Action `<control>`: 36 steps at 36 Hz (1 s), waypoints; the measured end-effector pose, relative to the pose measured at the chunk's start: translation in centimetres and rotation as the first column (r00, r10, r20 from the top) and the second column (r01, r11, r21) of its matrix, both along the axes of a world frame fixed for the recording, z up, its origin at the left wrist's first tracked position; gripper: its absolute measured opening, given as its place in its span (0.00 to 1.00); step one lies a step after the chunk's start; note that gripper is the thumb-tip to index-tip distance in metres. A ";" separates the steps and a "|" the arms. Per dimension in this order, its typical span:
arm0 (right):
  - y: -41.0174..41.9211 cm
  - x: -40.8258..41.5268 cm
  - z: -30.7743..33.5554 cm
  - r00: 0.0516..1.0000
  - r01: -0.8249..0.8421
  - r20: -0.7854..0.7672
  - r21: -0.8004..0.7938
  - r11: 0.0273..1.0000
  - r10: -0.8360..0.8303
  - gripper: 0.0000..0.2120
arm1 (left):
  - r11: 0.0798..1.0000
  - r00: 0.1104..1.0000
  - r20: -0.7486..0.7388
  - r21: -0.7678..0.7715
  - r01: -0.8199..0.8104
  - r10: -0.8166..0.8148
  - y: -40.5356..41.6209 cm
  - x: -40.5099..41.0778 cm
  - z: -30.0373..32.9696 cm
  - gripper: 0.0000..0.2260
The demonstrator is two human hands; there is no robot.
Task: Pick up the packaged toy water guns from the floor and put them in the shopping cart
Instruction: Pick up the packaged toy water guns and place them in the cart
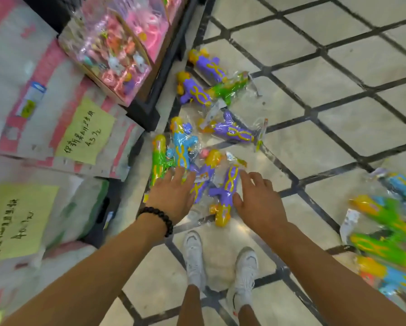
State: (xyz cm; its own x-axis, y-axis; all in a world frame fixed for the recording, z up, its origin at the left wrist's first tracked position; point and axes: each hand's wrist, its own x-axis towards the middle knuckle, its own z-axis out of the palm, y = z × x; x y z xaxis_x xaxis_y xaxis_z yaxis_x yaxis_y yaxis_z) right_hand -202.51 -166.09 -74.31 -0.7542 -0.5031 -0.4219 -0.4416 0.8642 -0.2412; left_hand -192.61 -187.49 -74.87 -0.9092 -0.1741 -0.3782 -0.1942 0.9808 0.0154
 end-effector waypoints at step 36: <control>-1.0 2.0 -56.5 0.886 0.431 0.235 -0.096 0.897 -0.400 0.51 | 0.948 0.957 0.156 0.172 -0.269 0.243 1.1 0.4 -57.0 0.47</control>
